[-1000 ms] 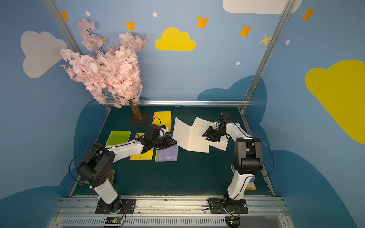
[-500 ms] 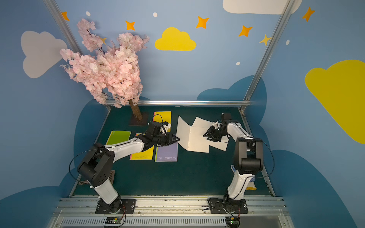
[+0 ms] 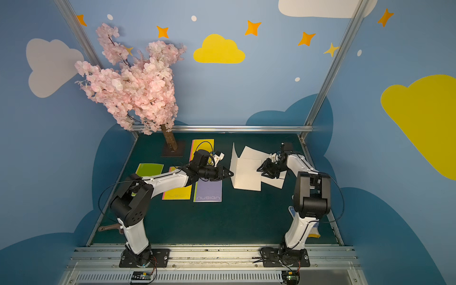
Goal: Close the notebook
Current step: Close the notebook at the center of the board.
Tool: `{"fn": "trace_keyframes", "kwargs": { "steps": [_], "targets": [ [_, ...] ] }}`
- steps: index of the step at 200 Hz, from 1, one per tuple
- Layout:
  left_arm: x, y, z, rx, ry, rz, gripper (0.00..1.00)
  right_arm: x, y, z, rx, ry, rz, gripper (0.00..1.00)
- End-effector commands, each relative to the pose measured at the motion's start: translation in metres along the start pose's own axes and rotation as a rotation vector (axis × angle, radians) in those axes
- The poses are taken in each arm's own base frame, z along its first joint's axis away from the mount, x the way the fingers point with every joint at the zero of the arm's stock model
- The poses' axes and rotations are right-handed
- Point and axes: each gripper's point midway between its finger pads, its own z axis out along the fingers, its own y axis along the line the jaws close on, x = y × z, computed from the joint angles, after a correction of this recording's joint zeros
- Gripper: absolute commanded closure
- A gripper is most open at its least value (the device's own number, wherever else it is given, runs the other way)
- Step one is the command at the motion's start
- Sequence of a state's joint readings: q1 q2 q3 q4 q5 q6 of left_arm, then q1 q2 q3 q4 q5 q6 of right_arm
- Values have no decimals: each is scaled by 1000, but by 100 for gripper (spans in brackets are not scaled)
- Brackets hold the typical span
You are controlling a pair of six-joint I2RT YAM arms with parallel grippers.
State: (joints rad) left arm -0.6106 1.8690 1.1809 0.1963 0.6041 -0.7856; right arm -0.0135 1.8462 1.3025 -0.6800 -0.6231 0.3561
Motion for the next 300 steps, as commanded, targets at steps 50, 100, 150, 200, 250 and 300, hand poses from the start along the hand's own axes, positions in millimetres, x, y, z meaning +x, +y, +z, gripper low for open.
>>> {"fn": "trace_keyframes", "kwargs": {
  "steps": [50,100,150,200,250,300],
  "targets": [
    [4,-37,17,80,6,143,67,1,-1,-11,-16,-24,-6,55],
    [5,-54,32,117,10,204,64,-1,-2,-17,-14,-45,-6,53],
    [-1,-57,40,145,12,209,62,-7,-6,-29,-22,-75,13,51],
    [-5,-51,48,125,14,198,61,-9,-11,-31,-14,-85,17,48],
    [-4,-12,52,-52,31,135,61,-9,-18,-21,-10,-64,28,48],
    [-3,28,56,-232,79,53,62,-8,-21,-7,-11,-29,35,49]
  ]
}}
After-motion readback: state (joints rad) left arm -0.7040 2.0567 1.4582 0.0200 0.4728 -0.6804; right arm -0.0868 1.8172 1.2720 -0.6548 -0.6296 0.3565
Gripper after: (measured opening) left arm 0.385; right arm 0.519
